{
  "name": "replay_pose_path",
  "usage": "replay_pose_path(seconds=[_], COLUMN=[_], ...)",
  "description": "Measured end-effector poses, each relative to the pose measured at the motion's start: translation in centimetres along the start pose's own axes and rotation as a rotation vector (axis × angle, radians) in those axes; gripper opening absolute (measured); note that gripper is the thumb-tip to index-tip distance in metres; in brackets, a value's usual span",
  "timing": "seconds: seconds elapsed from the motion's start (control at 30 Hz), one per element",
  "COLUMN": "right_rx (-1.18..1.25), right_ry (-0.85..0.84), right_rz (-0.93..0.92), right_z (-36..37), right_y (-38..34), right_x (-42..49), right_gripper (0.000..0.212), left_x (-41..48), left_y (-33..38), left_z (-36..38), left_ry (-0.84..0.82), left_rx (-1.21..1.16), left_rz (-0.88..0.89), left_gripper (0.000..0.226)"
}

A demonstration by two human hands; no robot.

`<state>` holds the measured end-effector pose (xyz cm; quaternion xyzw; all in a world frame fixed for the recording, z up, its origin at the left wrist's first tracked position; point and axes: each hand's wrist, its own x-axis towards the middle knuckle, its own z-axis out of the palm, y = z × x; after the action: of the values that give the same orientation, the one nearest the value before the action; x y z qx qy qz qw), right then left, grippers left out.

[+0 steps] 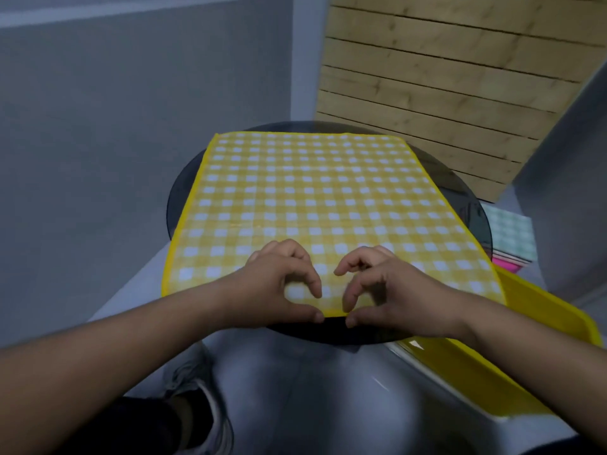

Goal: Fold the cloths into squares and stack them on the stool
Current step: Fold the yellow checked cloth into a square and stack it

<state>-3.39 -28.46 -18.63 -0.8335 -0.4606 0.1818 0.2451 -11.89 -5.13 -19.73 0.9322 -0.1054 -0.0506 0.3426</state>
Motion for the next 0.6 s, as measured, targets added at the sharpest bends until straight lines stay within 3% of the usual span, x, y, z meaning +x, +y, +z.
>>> replay_pose_path(seconds=[0.3, 0.6], right_rx=[-0.023, -0.074], right_ry=[0.106, 0.078], right_rz=[0.018, 0.058], right_z=[0.8, 1.2], right_y=[-0.2, -1.2], right_x=[-0.7, -1.1], right_gripper=[0.011, 0.012], left_x=[0.2, 0.4], left_y=[0.3, 0.6], left_z=[0.1, 0.0], left_ry=[0.011, 0.015], left_rx=[-0.04, -0.064], left_rz=[-0.001, -0.039], left_gripper=[0.037, 0.03])
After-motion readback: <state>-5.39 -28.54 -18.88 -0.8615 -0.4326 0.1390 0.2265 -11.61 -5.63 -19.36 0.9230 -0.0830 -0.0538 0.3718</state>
